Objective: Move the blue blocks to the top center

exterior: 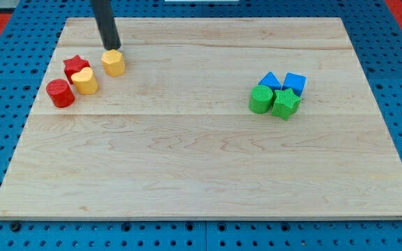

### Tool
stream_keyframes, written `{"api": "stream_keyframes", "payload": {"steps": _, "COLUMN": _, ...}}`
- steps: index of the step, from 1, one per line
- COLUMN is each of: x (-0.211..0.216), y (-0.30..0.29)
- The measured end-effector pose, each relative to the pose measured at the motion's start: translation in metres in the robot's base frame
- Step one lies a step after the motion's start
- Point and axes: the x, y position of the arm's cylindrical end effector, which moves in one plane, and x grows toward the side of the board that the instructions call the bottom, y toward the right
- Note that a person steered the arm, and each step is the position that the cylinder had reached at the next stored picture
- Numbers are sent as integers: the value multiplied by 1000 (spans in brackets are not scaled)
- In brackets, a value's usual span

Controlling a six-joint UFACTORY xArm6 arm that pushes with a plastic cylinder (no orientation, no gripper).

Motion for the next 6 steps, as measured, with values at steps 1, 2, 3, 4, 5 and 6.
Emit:
{"api": "stream_keyframes", "payload": {"steps": 1, "x": -6, "y": 21}}
{"api": "stream_keyframes", "payload": {"steps": 2, "x": 12, "y": 111}}
{"api": "stream_keyframes", "payload": {"steps": 3, "x": 15, "y": 199}}
{"api": "stream_keyframes", "payload": {"steps": 4, "x": 35, "y": 327}}
{"api": "stream_keyframes", "payload": {"steps": 5, "x": 76, "y": 401}}
{"api": "stream_keyframes", "payload": {"steps": 6, "x": 125, "y": 376}}
